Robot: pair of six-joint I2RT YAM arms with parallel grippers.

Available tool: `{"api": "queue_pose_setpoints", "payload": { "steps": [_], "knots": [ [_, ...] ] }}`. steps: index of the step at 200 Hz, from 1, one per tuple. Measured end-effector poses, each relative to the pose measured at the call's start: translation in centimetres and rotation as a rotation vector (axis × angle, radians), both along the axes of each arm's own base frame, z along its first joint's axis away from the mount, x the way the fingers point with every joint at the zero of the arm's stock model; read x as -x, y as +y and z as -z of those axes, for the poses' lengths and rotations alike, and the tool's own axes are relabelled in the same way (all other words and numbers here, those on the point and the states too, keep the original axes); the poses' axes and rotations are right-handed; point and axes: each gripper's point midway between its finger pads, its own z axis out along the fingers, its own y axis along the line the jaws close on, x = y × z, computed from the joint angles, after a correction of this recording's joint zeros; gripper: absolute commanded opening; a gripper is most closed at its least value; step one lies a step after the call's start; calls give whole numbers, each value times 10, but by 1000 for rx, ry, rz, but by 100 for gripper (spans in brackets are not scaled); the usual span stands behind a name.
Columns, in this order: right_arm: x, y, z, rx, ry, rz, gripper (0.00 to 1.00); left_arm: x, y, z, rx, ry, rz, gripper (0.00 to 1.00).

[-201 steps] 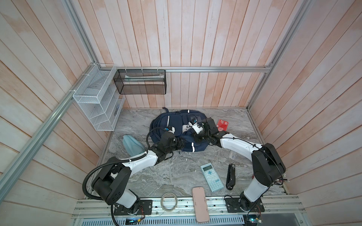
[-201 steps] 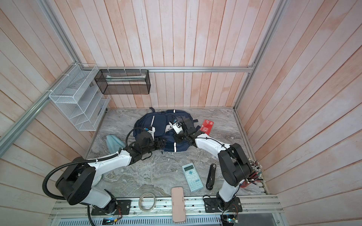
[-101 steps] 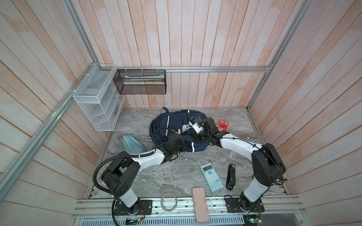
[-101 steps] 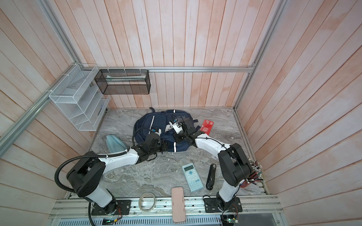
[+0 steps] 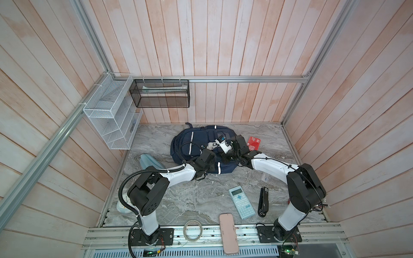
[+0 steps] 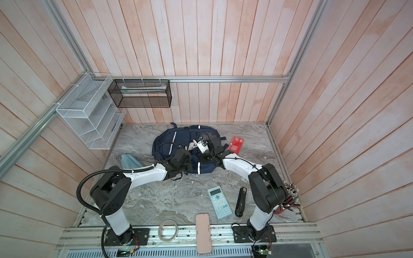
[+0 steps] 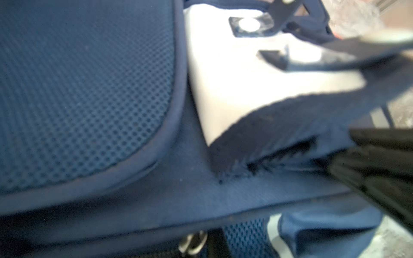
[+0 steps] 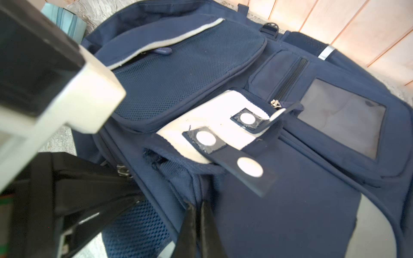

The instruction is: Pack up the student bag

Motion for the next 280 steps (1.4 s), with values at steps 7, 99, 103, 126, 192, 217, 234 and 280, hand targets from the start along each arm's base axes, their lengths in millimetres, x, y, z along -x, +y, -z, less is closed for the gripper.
{"api": "queue_pose_setpoints", "payload": {
  "steps": [7,99,103,126,192,217,234,280],
  "knots": [
    [0,0,0,1,1,0,0,3,1,0,4,4,6,0],
    [10,28,-13,-55,-57,-100,0,14,57,-41,164,22,70,0],
    [10,28,-13,-56,-56,-101,0,14,59,-40,161,25,68,0],
    [15,29,-9,-74,-30,-111,14,18,60,-34,179,48,90,0],
    [55,62,30,16,3,-132,56,27,61,-23,250,106,85,0],
    [40,58,48,82,-29,-61,3,32,59,-21,274,129,89,0],
    [38,61,47,89,-54,-58,0,31,60,-23,284,128,87,0],
    [53,56,32,70,-134,-90,0,25,91,-34,285,105,54,0]
  ]
}}
